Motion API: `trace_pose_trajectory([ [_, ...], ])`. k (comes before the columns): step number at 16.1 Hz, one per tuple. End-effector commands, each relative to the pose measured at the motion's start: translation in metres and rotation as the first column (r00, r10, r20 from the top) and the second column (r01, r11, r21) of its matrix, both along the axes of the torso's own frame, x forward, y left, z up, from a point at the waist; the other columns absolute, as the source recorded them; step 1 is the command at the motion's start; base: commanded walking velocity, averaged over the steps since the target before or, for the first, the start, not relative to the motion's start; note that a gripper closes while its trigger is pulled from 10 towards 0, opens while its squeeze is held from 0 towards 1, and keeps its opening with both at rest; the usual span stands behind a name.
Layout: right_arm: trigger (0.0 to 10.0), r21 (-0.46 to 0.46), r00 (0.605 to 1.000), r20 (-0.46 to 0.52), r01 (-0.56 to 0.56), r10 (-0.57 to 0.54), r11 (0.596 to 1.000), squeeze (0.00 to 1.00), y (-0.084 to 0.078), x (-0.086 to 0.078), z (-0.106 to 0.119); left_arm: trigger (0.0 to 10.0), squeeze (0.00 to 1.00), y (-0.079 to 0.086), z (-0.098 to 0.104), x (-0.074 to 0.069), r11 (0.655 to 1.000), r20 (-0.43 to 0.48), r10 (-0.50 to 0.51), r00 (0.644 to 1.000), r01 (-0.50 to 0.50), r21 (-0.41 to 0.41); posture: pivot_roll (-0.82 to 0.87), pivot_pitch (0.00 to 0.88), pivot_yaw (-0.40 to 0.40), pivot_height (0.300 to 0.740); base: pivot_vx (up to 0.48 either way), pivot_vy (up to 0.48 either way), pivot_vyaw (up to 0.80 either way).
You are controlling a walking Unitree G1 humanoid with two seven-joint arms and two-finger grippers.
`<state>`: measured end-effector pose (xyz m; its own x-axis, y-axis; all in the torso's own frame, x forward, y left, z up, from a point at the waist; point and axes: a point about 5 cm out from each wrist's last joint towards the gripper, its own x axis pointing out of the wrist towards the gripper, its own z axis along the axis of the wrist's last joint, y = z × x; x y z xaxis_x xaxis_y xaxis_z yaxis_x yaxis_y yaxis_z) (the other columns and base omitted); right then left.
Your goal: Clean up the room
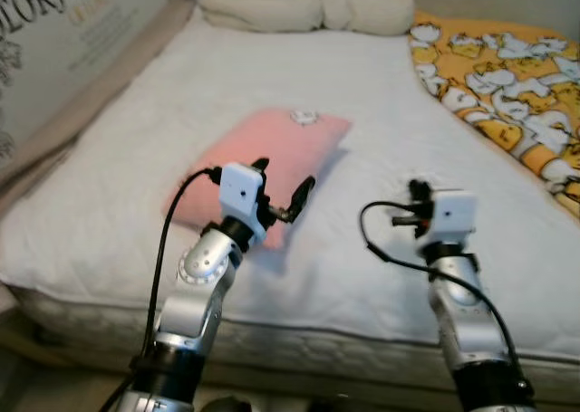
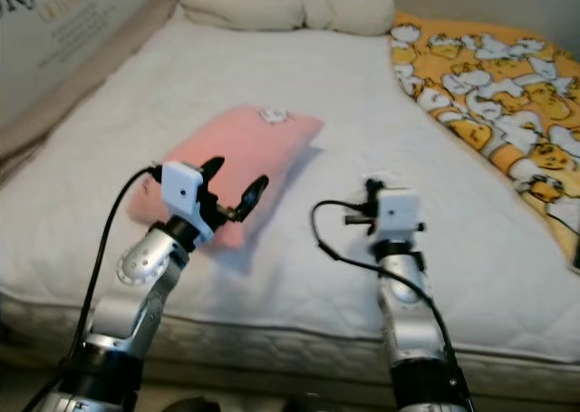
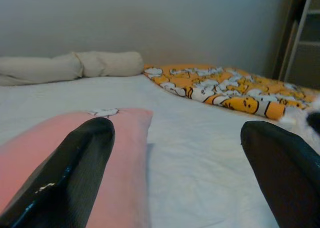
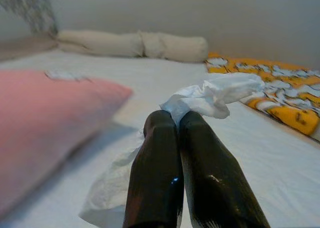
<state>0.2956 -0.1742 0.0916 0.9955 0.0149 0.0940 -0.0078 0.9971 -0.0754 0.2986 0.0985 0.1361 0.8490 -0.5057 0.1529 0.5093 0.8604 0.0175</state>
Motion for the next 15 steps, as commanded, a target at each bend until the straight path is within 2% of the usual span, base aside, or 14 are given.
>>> trace_pose_trajectory([
  [1,0.0,0.017,1.000,-0.005,-0.015,0.015,1.000,0.00,0.0048,0.0019,0.0001,10.0,0.00,0.0019,0.0018,-0.0008,1.000,0.012,-0.006,1.000,0.007,-0.006,-0.01,0.012,-0.003,0.740,0.000,-0.480,0.00],
  [15,0.0,0.030,0.999,-0.014,-0.031,0.031,0.999,0.00,0.0076,-0.0004,-0.0027,10.0,0.00,-0.0031,-0.0030,-0.0027,0.999,0.017,-0.030,0.999,0.030,0.023,-0.02,0.033,-0.002,0.740,0.000,-0.480,0.00],
])
